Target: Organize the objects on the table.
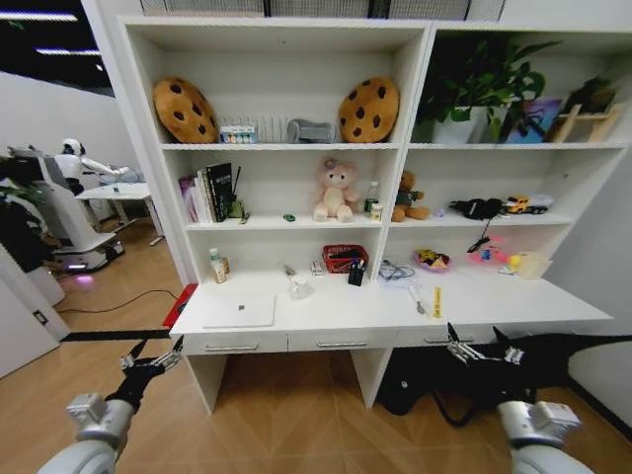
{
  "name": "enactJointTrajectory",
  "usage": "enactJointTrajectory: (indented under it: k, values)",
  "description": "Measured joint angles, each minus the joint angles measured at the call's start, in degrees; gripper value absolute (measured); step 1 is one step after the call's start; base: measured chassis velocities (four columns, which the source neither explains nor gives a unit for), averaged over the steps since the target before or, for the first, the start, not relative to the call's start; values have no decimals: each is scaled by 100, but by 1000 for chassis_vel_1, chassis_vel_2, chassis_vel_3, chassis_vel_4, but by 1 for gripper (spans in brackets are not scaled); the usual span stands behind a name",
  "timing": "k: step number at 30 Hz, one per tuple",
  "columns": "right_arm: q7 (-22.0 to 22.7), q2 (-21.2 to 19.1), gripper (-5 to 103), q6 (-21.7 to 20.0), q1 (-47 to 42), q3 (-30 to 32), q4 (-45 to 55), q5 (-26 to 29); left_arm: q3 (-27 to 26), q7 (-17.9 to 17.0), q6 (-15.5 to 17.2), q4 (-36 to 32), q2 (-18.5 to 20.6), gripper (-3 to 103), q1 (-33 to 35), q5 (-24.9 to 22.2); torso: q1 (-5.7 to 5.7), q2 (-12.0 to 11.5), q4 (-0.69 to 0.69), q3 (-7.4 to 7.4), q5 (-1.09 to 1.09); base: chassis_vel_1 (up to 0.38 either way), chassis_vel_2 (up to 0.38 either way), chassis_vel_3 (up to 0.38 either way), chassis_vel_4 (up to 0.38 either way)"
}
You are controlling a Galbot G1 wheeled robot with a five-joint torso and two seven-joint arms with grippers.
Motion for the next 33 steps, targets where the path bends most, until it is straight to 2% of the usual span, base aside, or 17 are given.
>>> enactJointTrajectory:
  k: [2, 3, 4, 5, 6, 8, 11, 14, 33]
  values:
    - [0, 0, 100, 1, 0, 1, 1, -1, 0, -2, 0, 1, -1, 100, 2, 0, -3, 4, 5, -3, -5, 223, -244, -195, 215]
    - [-1, 0, 100, -1, 0, -1, -2, 1, 0, 1, 0, -1, 0, 100, 0, 0, 4, -4, 3, 3, 11, 119, -169, -141, 149]
    - [-1, 0, 100, -1, 0, -1, -2, 1, 0, 1, 0, -1, 0, 100, 0, 0, 4, -4, 3, 3, 11, 119, -169, -141, 149]
    - [-1, 0, 100, 1, 0, -1, 2, 0, -1, -3, 0, 0, -1, 100, 2, 0, -5, 4, 6, -2, 0, 63, 99, -70, 69]
    - [0, 0, 100, 1, -1, 0, 0, 0, 1, 1, 0, 0, -1, 100, 2, 0, -4, 2, -1, -1, 0, 63, -110, -114, 69]
    - [0, 0, 100, 0, -1, 0, 0, 0, 1, 1, 0, 1, -1, 100, 1, 0, -2, 0, -1, 1, 5, 52, -110, -114, 35]
    - [0, 0, 100, 1, 0, 0, 0, 0, 1, 1, 0, 0, -1, 100, 0, 0, 0, -1, 0, 1, -4, -56, -14, -12, -19]
    - [0, 0, 100, 1, 2, 0, 0, 0, 1, 1, 0, 0, -1, 100, -1, 0, 7, -4, 0, 3, 3, -26, 43, 59, -32]
    - [0, 0, 100, 0, 0, 0, 0, 0, 1, -1, 0, 0, 0, 100, 0, 0, 1, -1, 0, 1, 1, -2, 8, 12, -2]
